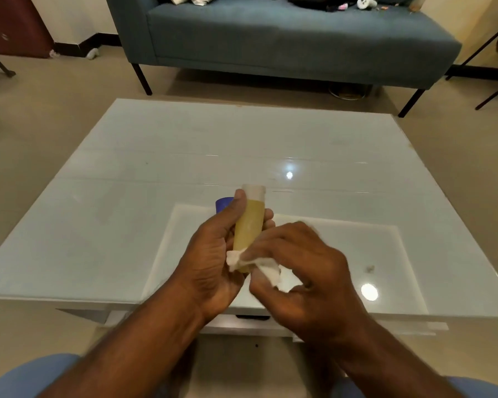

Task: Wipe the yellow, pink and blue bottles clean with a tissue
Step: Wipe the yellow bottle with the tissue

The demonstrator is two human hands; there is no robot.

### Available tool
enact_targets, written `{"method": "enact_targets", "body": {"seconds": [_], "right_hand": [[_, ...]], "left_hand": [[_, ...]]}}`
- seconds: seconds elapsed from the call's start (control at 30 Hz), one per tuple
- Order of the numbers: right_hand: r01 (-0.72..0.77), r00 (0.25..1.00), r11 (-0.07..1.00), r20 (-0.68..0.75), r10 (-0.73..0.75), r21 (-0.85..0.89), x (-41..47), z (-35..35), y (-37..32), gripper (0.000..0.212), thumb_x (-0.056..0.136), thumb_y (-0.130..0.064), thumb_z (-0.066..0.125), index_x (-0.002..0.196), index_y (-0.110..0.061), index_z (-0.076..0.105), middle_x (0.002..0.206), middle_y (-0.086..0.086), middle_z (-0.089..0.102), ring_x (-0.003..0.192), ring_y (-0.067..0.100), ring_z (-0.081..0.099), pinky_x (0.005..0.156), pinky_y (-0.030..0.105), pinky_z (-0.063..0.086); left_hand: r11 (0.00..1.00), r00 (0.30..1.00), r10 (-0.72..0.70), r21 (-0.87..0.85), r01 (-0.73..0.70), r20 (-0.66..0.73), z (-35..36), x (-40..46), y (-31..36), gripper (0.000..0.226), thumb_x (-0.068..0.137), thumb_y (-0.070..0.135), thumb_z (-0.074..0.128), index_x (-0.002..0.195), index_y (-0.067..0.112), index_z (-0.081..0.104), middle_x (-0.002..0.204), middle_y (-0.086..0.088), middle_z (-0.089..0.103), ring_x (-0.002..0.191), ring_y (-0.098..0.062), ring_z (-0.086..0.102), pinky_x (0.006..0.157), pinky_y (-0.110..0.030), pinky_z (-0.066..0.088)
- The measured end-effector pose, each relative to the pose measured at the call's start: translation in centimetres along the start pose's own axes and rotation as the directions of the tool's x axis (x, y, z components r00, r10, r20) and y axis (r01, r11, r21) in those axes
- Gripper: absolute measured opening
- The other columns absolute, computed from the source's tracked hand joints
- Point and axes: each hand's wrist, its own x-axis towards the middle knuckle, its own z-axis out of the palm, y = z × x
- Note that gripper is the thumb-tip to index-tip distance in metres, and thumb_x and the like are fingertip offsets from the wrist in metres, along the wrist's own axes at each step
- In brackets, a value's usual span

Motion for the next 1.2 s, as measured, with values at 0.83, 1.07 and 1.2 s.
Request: {"method": "enact_targets", "body": {"seconds": [0.83, 1.07, 1.2], "right_hand": [[-0.033, 0.996, 0.999, -0.087, 0.030, -0.027, 1.3, -1.1, 1.8, 0.021, 0.080, -0.001, 0.086, 0.098, -0.009, 0.080, 0.093, 0.003, 0.069, 0.084, 0.011, 0.064, 0.076, 0.014, 0.049], [0.066, 0.991, 0.990, 0.107, -0.079, 0.124, -0.2, -0.2, 0.4, 0.013, 0.082, -0.010, 0.084, 0.094, -0.006, 0.080, 0.093, 0.003, 0.072, 0.083, 0.011, 0.065, 0.075, 0.020, 0.052], [-0.116, 0.991, 0.985, -0.052, 0.124, 0.129, 0.9, -1.2, 2.2, 0.012, 0.084, -0.007, 0.082, 0.096, -0.011, 0.080, 0.092, -0.003, 0.072, 0.084, 0.013, 0.067, 0.072, 0.017, 0.050]], "left_hand": [[0.992, 0.999, 0.024, 0.127, -0.018, -0.044, 0.1, -0.2, -1.7, 0.038, 0.095, 0.042, 0.055, 0.112, 0.010, 0.068, 0.092, -0.014, 0.071, 0.085, -0.026, 0.067, 0.080, -0.042, 0.053], [0.998, 0.996, 0.052, 0.049, -0.049, -0.068, -0.1, 0.2, -0.7, 0.037, 0.097, 0.042, 0.052, 0.100, 0.008, 0.068, 0.088, -0.014, 0.066, 0.075, -0.026, 0.064, 0.072, -0.041, 0.054], [0.998, 0.993, 0.060, 0.044, -0.055, -0.099, 0.5, -0.2, -1.0, 0.029, 0.099, 0.037, 0.051, 0.110, 0.015, 0.067, 0.091, -0.011, 0.070, 0.084, -0.026, 0.066, 0.081, -0.043, 0.054]]}}
